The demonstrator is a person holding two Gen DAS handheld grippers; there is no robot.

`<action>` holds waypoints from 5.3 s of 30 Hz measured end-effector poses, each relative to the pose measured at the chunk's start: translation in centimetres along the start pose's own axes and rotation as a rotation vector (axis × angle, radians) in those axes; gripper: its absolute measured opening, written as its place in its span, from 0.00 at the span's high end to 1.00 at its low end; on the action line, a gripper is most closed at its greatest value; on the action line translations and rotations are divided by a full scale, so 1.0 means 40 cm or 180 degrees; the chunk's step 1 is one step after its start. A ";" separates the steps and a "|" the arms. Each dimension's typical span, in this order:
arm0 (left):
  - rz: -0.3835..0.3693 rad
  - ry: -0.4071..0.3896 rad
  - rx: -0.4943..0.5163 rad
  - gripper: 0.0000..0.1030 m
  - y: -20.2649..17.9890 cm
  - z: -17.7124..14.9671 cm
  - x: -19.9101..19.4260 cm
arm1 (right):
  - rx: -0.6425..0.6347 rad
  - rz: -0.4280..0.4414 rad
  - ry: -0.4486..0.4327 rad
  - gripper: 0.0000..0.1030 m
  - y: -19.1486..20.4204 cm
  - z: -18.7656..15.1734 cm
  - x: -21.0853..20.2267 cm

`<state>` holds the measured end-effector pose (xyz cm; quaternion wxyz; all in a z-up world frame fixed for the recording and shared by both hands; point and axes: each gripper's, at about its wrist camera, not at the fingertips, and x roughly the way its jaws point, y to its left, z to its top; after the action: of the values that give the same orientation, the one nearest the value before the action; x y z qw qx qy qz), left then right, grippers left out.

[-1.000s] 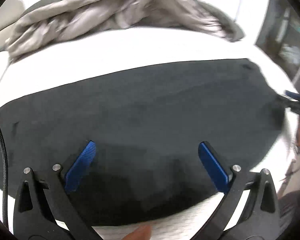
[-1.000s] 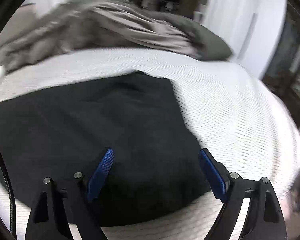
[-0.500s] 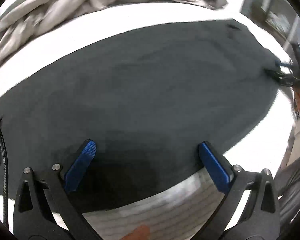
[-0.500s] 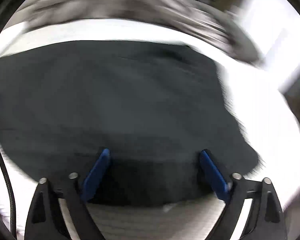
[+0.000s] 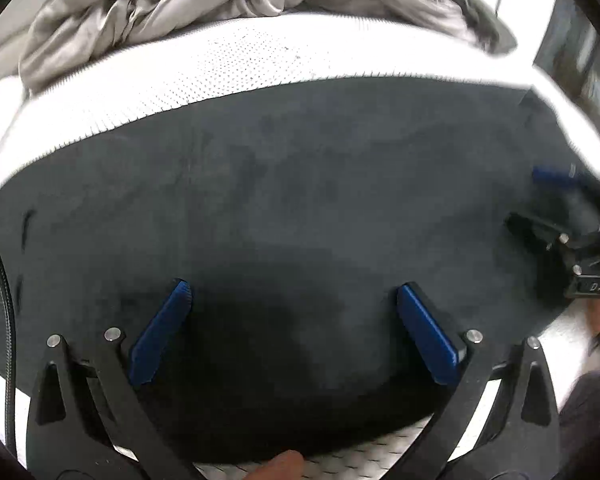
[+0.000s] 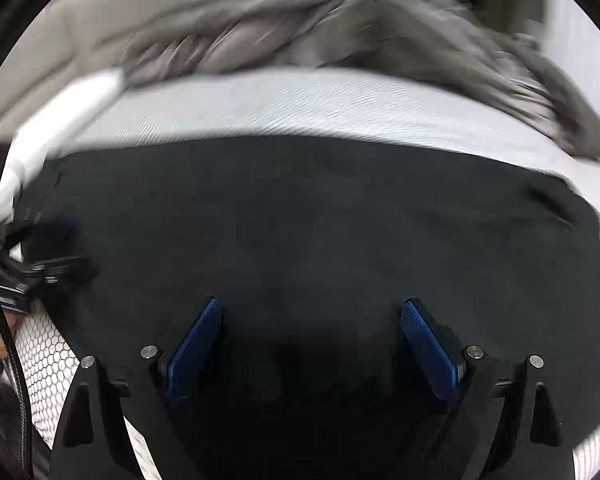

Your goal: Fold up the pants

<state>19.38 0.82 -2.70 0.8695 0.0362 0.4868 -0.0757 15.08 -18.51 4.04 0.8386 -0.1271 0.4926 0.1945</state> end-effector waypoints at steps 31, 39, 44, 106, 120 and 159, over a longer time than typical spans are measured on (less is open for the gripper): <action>0.0240 0.0057 -0.0413 0.00 0.267 0.050 -0.024 | 0.0763 -0.0852 0.0354 0.06 -0.275 0.005 0.032; 0.0064 -0.0269 -0.0428 0.01 0.207 0.144 -0.064 | 0.0524 -0.0229 0.0116 0.06 -0.097 0.116 0.025; 0.0427 0.0010 -0.0303 0.00 0.171 0.183 0.052 | 0.0274 -0.0044 0.0374 0.06 -0.005 0.139 0.118; 0.0753 -0.0190 -0.1691 0.91 0.787 -0.060 -0.061 | -0.0442 -0.0262 0.0094 0.07 0.061 0.165 0.055; 0.0657 0.0015 -0.0983 0.72 0.596 -0.121 -0.109 | -0.0574 -0.0011 0.0200 0.07 0.067 0.078 0.024; -0.0913 -0.0037 0.0562 0.01 -0.365 0.054 0.019 | 0.2859 -0.0154 -0.0852 0.77 -0.811 -0.147 -0.129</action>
<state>19.16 -13.95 -2.04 0.8460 0.0422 0.4733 -0.2417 22.89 -50.87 6.43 0.8711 0.2631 0.4125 -0.0429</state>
